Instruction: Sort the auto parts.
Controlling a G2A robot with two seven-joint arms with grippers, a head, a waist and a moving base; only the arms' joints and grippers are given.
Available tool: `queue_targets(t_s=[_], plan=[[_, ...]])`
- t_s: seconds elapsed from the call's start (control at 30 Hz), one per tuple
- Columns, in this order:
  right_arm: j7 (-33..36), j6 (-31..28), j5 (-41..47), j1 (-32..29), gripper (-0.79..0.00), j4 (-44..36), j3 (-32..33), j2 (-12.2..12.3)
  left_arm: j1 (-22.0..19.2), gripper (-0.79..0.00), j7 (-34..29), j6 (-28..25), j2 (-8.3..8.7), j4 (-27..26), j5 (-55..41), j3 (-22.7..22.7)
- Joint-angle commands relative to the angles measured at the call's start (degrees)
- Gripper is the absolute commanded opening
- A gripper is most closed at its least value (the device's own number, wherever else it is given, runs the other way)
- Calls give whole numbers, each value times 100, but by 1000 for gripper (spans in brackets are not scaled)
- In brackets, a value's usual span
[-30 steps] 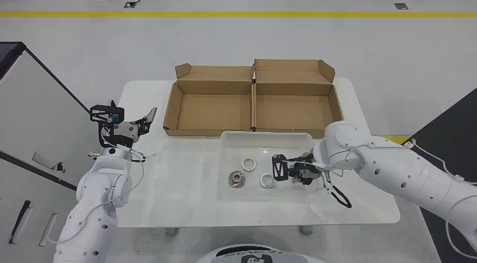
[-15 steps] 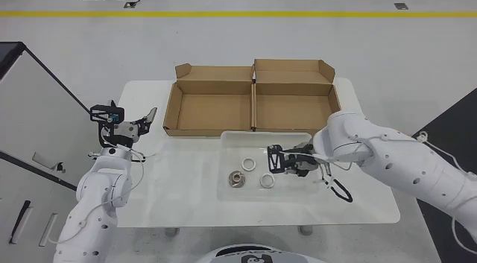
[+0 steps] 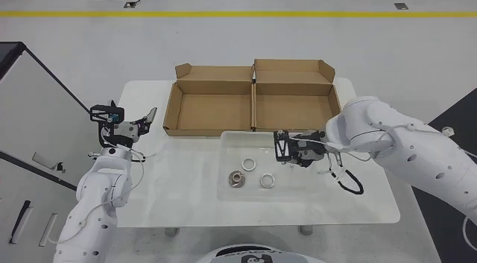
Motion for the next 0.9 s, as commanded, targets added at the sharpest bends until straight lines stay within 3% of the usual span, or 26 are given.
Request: queue_targets(t_s=[0.0, 0.4, 0.6, 0.87], plan=[[-125, -90, 27, -55, -785, 49, 130, 52, 0, 0, 0, 0, 0, 0, 0, 0], [-1547, -966, -22, -147, -785, 612, 716, 113, 0, 0, 0, 0, 0, 0, 0, 0], [-2161, -1544, -168, 6, -785, 981, 823, 17, 0, 0, 0, 0, 0, 0, 0, 0], [-2923, -1574, -440, 456, -785, 1436, 519, -234, 0, 0, 0, 0, 0, 0, 0, 0]])
